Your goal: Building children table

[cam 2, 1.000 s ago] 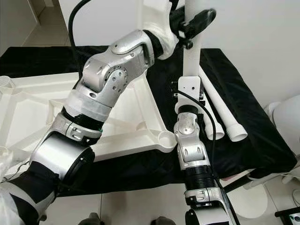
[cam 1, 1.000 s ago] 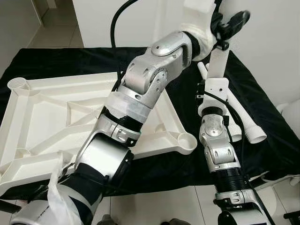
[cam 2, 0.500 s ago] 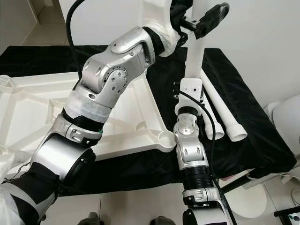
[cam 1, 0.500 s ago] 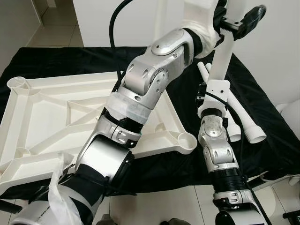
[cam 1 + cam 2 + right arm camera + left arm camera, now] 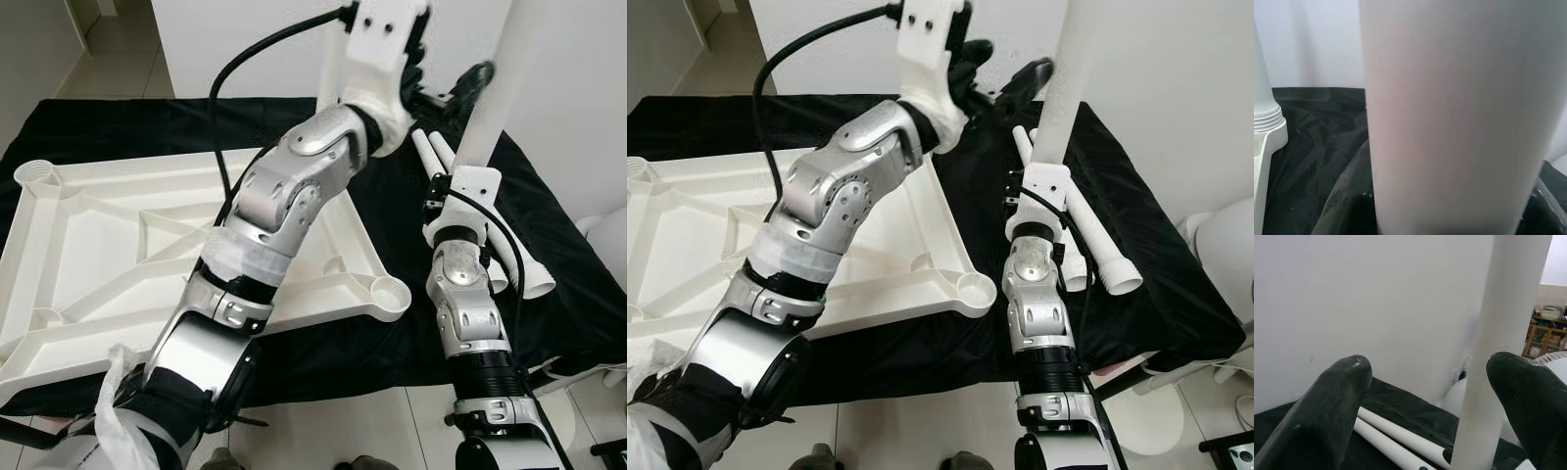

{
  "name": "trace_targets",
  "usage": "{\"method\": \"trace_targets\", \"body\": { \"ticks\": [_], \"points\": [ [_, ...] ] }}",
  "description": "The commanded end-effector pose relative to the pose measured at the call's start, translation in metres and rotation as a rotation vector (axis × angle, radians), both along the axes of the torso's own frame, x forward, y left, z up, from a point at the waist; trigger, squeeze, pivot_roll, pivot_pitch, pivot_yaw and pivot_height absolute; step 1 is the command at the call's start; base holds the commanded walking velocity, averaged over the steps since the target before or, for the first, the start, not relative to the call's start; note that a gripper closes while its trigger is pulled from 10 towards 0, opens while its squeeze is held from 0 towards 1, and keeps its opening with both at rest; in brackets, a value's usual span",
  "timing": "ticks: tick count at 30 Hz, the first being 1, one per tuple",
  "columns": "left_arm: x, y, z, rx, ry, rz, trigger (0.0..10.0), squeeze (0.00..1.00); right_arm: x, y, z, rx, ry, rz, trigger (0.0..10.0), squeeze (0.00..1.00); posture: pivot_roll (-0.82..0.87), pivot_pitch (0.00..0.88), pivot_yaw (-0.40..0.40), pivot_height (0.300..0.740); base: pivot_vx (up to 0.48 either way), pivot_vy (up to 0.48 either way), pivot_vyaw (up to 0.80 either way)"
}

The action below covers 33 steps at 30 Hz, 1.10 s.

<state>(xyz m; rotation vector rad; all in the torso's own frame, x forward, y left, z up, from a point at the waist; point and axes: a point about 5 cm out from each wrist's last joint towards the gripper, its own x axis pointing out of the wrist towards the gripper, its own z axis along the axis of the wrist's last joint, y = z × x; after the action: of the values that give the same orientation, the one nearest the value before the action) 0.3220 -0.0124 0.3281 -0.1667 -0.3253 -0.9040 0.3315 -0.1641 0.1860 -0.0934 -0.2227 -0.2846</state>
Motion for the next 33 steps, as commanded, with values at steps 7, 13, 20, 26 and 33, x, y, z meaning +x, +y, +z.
{"method": "trace_targets", "body": {
  "ticks": [7, 13, 20, 26, 33],
  "points": [
    [-0.004, 0.014, -0.019, 0.049, -0.022, -0.035, 10.0, 0.00, -0.004, -0.008, -0.001, 0.022, -0.010, 0.004, 10.0, 0.00, 0.02, 0.000, -0.028, 0.740, 0.000, 0.000, 0.00],
    [-0.007, 0.028, -0.040, 0.104, -0.024, -0.027, 10.0, 0.00, -0.009, -0.011, -0.005, 0.044, -0.011, 0.026, 10.0, 0.00, 0.03, 0.000, -0.030, 0.740, 0.000, 0.000, 0.00],
    [-0.011, 0.042, -0.058, 0.145, -0.017, -0.007, 10.0, 0.00, -0.016, -0.009, -0.007, 0.047, -0.016, 0.121, 10.0, 0.00, 0.03, 0.000, -0.030, 0.740, 0.000, 0.000, 0.00],
    [-0.024, 0.051, -0.076, 0.169, -0.079, -0.034, 10.0, 0.00, -0.025, 0.002, -0.005, 0.039, -0.041, 0.243, 10.0, 0.00, 0.03, 0.000, -0.030, 0.740, 0.000, 0.000, 0.00],
    [-0.034, 0.059, -0.097, 0.163, 0.027, -0.097, 10.0, 0.00, -0.033, 0.012, -0.007, 0.029, -0.043, 0.357, 10.0, 0.00, 0.03, 0.000, -0.038, 0.740, 0.000, 0.000, 0.00]
  ]
}}
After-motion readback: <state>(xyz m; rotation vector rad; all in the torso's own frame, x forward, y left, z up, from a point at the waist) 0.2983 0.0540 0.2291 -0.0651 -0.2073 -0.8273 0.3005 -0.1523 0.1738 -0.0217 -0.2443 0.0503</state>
